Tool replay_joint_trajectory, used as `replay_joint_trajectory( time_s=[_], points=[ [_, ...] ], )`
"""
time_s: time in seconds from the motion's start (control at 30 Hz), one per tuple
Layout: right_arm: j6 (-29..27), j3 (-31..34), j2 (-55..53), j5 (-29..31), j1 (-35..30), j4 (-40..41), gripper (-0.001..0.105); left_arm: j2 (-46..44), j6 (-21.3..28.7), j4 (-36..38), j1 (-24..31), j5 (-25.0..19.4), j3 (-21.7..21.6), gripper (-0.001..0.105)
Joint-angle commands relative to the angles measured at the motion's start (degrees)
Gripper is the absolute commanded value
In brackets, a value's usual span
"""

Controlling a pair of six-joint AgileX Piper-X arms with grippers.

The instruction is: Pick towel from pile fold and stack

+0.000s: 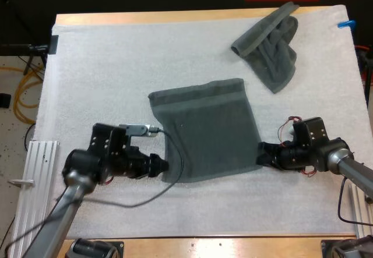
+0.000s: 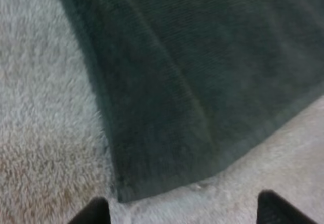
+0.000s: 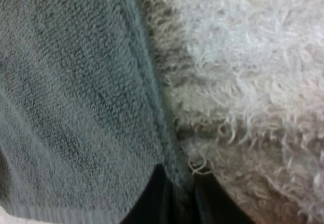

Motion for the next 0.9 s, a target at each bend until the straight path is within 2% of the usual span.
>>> replay_joint_trajectory(
  time_s=[0.0, 0.1, 0.27, 0.43, 0.67, 0.83, 0.87],
  points=[
    [-0.8, 0.2, 0.1, -0.3, 0.1, 0.2, 0.0, 2.6, -1.4, -2.2, -0.1, 0.3, 0.0, 0.058],
    [-0.8, 0.2, 0.1, -0.3, 0.1, 0.2, 0.0, 8.7, -1.6, -3.8, -0.1, 0.5, 0.0, 0.058],
    [-0.8, 0.2, 0.1, -0.3, 0.1, 0.2, 0.0, 17.6, -1.5, -6.5, -0.3, 5.3, 0.0, 0.058],
    [-0.8, 0.2, 0.1, -0.3, 0.1, 0.2, 0.0, 22.6, -1.9, -9.1, -0.3, 6.4, 0.0, 0.058],
    [-0.8, 0.2, 0.1, -0.3, 0.1, 0.2, 0.0, 27.2, -2.0, -8.9, -0.7, 15.4, 0.0, 0.058],
    [-0.8, 0.2, 0.1, -0.3, 0.1, 0.2, 0.0, 28.0, -2.0, -8.6, -2.6, 13.6, -0.4, 0.053],
    [-0.8, 0.2, 0.1, -0.3, 0.1, 0.2, 0.0, 28.0, -2.0, -8.6, -2.9, 13.0, -0.4, 0.049]
  ],
)
